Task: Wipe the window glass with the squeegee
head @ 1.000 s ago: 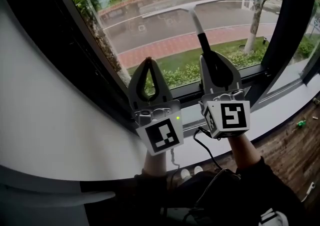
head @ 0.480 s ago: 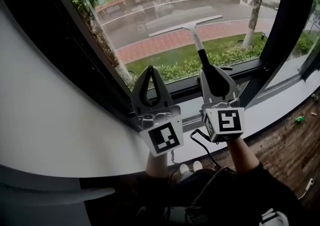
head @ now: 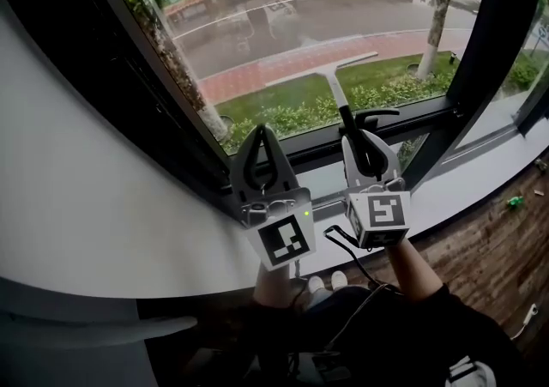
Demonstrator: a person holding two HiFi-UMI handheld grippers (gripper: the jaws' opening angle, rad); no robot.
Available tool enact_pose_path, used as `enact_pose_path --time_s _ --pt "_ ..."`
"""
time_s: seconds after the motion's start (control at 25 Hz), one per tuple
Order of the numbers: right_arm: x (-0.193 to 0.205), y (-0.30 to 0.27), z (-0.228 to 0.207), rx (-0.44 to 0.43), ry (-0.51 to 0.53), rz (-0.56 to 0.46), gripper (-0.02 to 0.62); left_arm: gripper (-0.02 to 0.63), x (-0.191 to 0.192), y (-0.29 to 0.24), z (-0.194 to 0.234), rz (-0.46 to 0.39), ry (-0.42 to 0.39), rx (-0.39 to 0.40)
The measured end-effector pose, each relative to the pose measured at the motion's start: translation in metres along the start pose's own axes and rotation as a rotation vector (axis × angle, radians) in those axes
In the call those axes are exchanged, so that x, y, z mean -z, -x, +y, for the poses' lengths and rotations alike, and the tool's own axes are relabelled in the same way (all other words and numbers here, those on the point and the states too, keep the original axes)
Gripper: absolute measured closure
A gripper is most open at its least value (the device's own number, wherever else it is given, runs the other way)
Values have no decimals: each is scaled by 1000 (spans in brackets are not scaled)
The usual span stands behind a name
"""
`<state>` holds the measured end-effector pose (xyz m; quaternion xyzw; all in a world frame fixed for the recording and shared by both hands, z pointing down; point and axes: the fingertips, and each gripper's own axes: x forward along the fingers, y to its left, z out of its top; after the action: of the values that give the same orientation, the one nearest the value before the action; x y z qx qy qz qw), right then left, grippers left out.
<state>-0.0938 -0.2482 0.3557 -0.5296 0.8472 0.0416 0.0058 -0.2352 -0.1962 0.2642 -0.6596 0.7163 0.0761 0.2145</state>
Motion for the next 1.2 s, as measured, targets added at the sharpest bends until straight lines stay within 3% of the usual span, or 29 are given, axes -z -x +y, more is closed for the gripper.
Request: enact_pose_path --time_s 1.2 --pt "109 6 11 -2 -41 258 500 606 22 12 0 67 -32 5"
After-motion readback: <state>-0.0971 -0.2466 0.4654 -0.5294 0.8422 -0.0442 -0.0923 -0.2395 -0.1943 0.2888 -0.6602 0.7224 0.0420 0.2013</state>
